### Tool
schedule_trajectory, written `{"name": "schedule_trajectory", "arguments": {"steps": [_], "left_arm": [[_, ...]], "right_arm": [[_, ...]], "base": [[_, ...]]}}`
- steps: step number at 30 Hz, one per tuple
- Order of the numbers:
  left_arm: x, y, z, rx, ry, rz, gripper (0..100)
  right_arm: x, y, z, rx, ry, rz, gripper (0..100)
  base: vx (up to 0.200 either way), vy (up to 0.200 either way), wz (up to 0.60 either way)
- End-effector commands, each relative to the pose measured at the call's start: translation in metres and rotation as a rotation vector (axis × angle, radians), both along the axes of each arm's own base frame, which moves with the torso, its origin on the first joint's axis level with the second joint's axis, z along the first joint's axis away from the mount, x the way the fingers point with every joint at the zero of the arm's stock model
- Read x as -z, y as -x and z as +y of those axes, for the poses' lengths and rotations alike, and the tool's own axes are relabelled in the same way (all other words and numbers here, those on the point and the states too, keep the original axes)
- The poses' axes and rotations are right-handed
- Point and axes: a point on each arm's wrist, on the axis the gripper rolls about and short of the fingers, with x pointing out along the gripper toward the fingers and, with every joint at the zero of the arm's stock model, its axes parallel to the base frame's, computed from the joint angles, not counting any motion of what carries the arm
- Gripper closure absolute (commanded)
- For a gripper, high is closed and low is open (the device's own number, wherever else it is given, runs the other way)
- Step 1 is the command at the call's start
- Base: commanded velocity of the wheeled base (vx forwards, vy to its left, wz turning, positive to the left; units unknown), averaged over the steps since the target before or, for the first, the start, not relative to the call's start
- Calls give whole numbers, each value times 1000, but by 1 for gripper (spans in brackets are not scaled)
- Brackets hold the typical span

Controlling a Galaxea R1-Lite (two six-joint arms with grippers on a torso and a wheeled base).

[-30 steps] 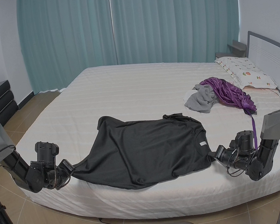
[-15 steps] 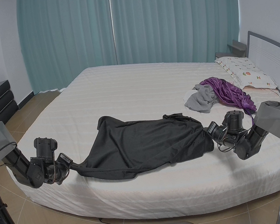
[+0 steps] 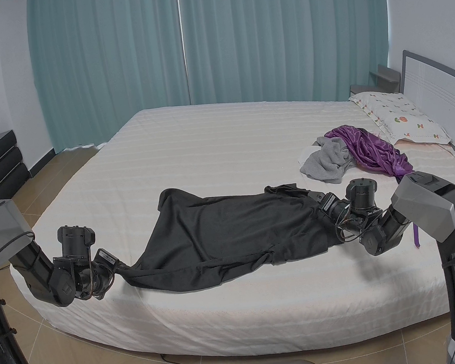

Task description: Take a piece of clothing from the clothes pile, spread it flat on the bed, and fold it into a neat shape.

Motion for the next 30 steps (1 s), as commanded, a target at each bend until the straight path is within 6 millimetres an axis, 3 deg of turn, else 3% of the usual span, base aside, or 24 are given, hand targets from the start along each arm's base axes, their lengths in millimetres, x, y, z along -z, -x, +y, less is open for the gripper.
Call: {"name": "schedule_trajectory", "arguments": {"steps": [1,9,16,23,25,30], "left_arm": [[6,-1,0,-3,5,14,100],[5,-1,0,-3,5,12,100],[3,0,0,-3,5,10,100],[3,0,0,-3,5,10,100],[3,0,0,-3,5,10,100],[4,0,0,-3,5,12,100]], "right_arm": [[-15,14,-9,-10,-4,12,0],[-41,58,-20,-81,-21,67,0],[-17,94,-14,-172,-6,208,0],[13,96,-1,-205,19,289,0],[13,96,-1,-205,19,289,0],[27,83,9,-212,18,288,0]], "base": [[0,0,0],[0,0,0],[0,0,0],[0,0,0],[0,0,0],[0,0,0]]}}
